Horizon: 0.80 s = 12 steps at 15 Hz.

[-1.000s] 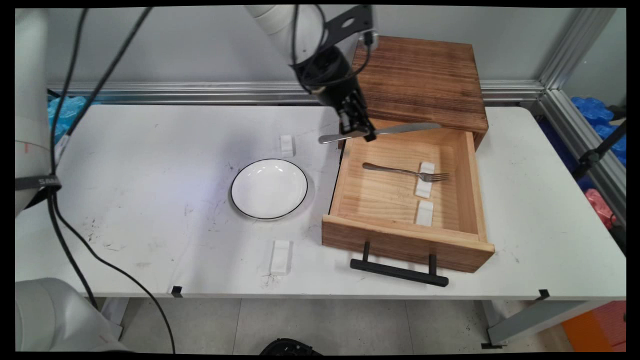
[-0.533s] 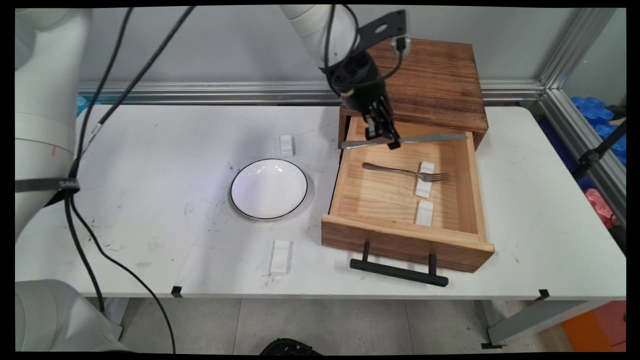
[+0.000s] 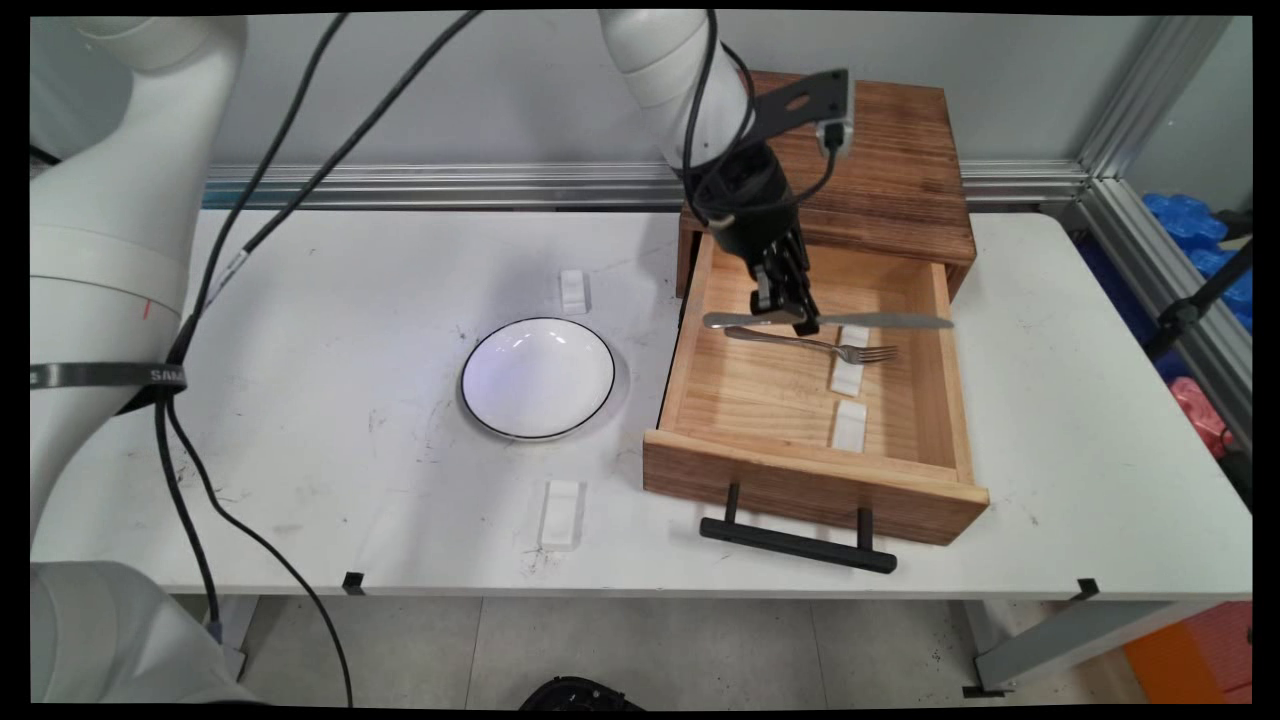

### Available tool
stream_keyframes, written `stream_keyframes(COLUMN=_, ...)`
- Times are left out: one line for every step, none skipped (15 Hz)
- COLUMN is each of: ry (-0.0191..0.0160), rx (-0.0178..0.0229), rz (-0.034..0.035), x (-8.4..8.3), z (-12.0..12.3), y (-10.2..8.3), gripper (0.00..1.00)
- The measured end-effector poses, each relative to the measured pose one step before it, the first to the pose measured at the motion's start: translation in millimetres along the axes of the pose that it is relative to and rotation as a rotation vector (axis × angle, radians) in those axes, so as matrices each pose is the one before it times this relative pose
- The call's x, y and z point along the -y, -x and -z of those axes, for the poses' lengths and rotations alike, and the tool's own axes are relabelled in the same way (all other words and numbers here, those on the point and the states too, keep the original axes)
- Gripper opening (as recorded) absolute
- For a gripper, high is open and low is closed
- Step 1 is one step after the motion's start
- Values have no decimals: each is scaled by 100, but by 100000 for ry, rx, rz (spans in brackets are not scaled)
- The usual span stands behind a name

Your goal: Place the picked object into the drawer

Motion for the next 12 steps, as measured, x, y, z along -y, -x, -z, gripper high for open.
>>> stream_keyframes(ry=1021, rx=455, rz=-466, x=-61, z=-519, y=-26, gripper=0)
stream_keyframes(ry=568, rx=348, rz=-420, x=-39, z=-345, y=-23, gripper=0)
stream_keyframes(ry=562, rx=482, rz=-562, x=-13, z=-456, y=-34, gripper=0)
stream_keyframes(ry=319, rx=431, rz=-458, x=5, z=-383, y=0, gripper=0)
stream_keyframes(ry=195, rx=264, rz=-246, x=8, z=-240, y=4, gripper=0)
stream_keyframes(ry=217, rx=427, rz=-353, x=7, z=-361, y=26, gripper=0)
stream_keyframes(ry=254, rx=559, rz=-312, x=-5, z=-424, y=81, gripper=0)
stream_keyframes(ry=163, rx=288, rz=-181, x=-7, z=-230, y=29, gripper=0)
stream_keyframes(ry=196, rx=412, rz=-220, x=-18, z=-345, y=73, gripper=0)
stream_keyframes(ry=135, rx=266, rz=-99, x=-15, z=-210, y=57, gripper=0)
stream_keyframes(ry=162, rx=404, rz=-217, x=-25, z=-317, y=74, gripper=0)
stream_keyframes(ry=112, rx=239, rz=-126, x=-11, z=-204, y=44, gripper=0)
